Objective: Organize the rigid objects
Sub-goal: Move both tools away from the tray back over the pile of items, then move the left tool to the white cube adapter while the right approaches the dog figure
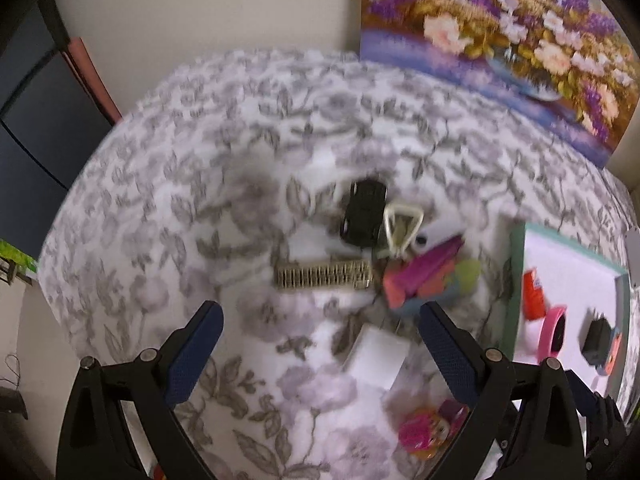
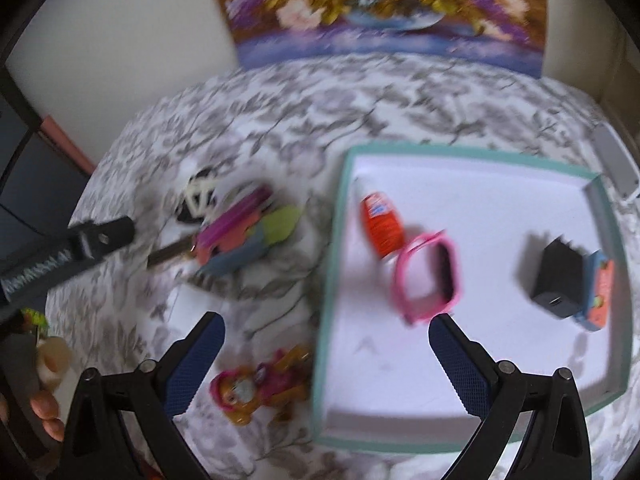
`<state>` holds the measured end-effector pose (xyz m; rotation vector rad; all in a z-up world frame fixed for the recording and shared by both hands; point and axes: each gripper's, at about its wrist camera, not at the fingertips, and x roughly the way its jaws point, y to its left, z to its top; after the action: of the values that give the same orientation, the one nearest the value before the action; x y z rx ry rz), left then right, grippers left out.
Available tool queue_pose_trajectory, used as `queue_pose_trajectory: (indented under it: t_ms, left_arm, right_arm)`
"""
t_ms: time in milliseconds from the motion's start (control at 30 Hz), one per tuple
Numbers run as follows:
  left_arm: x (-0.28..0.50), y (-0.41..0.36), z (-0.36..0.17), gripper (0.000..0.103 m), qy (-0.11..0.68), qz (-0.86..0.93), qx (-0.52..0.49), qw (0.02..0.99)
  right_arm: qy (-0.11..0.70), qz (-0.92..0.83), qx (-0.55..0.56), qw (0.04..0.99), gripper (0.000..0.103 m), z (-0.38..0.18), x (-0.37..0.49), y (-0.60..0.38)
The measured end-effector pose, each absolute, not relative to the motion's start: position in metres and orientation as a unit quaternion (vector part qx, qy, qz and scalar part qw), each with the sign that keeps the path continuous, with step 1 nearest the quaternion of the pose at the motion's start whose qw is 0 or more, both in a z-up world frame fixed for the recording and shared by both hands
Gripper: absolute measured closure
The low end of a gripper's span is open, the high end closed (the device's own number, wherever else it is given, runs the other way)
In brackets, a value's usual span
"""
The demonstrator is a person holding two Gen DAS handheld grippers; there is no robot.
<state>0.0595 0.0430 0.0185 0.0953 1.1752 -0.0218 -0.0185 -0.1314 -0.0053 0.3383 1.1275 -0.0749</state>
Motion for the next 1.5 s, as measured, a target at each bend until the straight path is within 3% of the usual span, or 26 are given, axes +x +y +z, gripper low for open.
queue_pose_trajectory:
  t_ms: [433, 833, 900, 1500]
  left_arm:
    - [0.045, 0.087, -0.031, 0.005, 0.614, 0.009, 0.0, 0.79]
    - [0.046, 0.089, -0.033, 0.005, 0.617, 0.0, -0.007, 0.787]
    - [0.046, 0.089, -0.033, 0.005, 0.616, 0.001, -0.009, 0.788]
    - [0.047, 0.088, -0.034, 0.005, 0.615, -0.001, -0.007, 0.789]
  right_arm:
    - [0.561, 0.009, 0.145, 0.815, 0.001, -0.015, -0.03, -0.097]
    - [0.576, 0.038, 0.142, 0.804, 0.018, -0.022, -0.029, -0.083]
    - [0.564, 0.04, 0.154, 0.81, 0.025, -0.015, -0.031, -0.087]
    - [0.593, 0.067, 0.119, 0.794, 0.029, -0.03, -0.026, -0.068]
